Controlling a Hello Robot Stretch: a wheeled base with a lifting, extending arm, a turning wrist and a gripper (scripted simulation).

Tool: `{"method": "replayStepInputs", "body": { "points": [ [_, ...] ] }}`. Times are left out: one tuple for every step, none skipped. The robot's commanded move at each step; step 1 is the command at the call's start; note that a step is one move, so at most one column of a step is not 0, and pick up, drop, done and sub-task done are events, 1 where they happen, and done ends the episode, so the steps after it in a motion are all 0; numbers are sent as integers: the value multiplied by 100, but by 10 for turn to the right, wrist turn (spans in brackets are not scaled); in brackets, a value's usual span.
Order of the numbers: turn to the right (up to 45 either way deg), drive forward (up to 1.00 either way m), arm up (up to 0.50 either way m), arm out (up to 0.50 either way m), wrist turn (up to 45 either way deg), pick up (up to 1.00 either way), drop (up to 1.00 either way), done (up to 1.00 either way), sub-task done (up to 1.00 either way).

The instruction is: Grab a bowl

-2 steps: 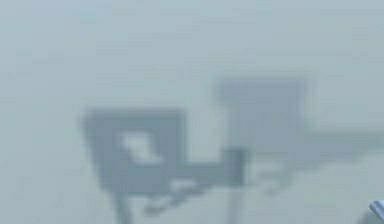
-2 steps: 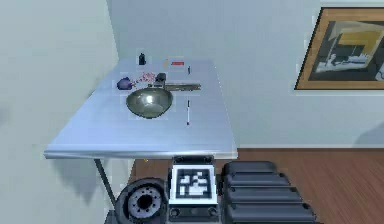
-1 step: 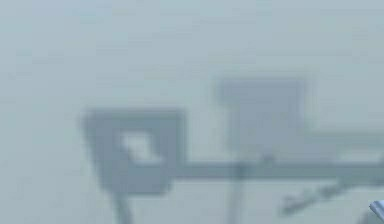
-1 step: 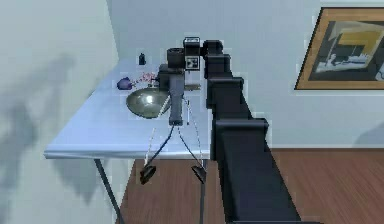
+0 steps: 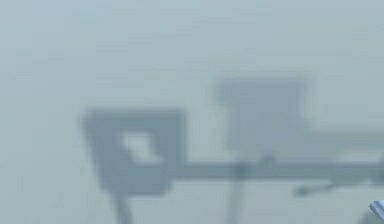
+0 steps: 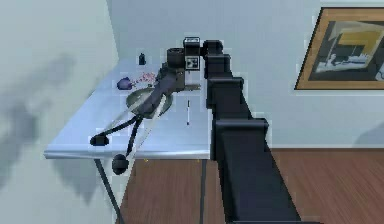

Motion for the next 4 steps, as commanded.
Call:
{"method": "replayStepInputs", "body": {
  "points": [
    [0, 0, 0, 0, 450, 0, 0, 0, 0],
    [0, 0, 0, 0, 450, 0, 0, 0, 0],
    [0, 0, 0, 0, 120, 0, 0, 0, 0],
    [0, 0, -8, 0, 0, 0, 0, 0, 0]
  ]
}}
